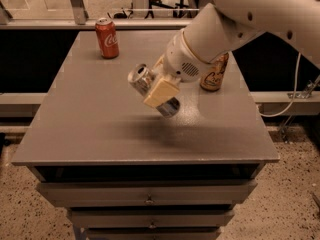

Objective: Knock redbull can over

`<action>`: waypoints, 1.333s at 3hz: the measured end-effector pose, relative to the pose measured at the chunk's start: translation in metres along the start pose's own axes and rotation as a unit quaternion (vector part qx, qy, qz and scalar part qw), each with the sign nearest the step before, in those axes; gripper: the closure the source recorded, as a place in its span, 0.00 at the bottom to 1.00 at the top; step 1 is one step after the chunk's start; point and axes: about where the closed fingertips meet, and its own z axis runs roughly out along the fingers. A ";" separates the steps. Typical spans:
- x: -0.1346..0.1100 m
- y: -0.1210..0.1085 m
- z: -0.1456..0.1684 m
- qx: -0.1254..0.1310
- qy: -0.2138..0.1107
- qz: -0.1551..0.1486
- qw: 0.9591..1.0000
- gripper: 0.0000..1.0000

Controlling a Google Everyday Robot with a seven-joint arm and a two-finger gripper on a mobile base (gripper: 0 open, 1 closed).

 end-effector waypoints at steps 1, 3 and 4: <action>0.046 0.021 -0.001 -0.023 0.103 0.000 0.994 0.97; 0.056 0.039 0.021 -0.047 0.161 -0.019 0.986 0.43; 0.051 0.043 0.029 -0.053 0.161 -0.023 0.985 0.20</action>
Offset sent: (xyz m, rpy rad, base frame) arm -0.0393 -0.0501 -0.0600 -0.3882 0.1056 0.0375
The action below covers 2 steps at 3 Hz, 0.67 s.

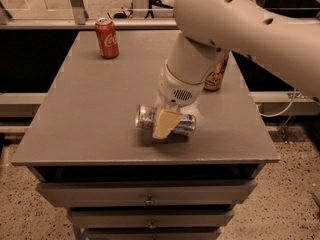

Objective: Knock redbull can over

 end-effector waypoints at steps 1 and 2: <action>-0.008 0.003 0.006 -0.005 -0.003 -0.004 1.000 0.00; -0.011 0.005 0.010 -0.008 -0.006 -0.004 1.000 0.00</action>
Offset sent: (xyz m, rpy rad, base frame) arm -0.0056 0.0212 -0.0117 0.0217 0.0238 0.0166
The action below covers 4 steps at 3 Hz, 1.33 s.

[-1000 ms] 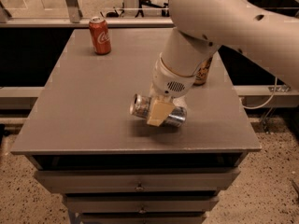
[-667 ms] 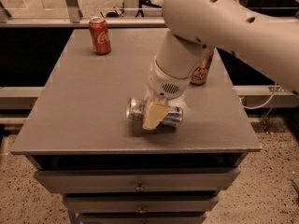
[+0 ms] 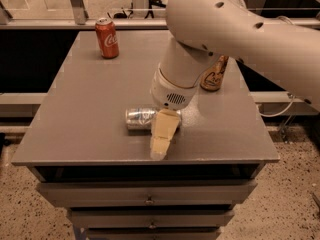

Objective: Knock redbull can over

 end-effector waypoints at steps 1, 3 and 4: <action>0.002 0.002 0.001 -0.002 -0.005 0.003 1.000 0.00; 0.051 -0.004 -0.029 0.017 -0.049 0.053 0.997 0.00; 0.067 -0.007 -0.043 0.030 -0.063 0.069 0.995 0.00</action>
Offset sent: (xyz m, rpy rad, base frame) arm 0.0022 -0.0510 0.0031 0.1268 0.0319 -0.0907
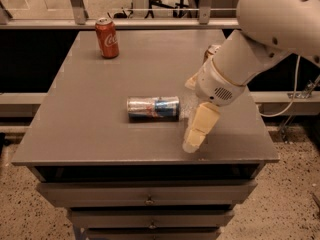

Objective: Knock redbull can over

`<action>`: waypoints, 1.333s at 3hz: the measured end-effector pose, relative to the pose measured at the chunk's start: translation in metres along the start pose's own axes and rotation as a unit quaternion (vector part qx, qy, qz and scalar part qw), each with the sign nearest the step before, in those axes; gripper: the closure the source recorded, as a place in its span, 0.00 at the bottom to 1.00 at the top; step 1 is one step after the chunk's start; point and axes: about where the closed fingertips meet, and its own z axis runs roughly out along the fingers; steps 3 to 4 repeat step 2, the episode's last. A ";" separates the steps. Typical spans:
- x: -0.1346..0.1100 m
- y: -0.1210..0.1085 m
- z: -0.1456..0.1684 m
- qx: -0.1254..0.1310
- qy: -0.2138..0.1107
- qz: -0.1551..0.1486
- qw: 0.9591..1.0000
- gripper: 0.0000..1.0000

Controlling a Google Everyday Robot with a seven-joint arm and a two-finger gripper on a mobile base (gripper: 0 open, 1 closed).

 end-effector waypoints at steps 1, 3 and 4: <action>0.036 -0.007 -0.037 0.027 -0.076 0.031 0.996 0.00; 0.084 -0.004 -0.084 0.058 -0.175 0.071 0.980 0.00; 0.084 -0.004 -0.084 0.058 -0.175 0.071 0.980 0.00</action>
Offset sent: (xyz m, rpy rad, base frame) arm -0.0282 -0.1750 0.0568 0.5296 -0.1342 -0.2663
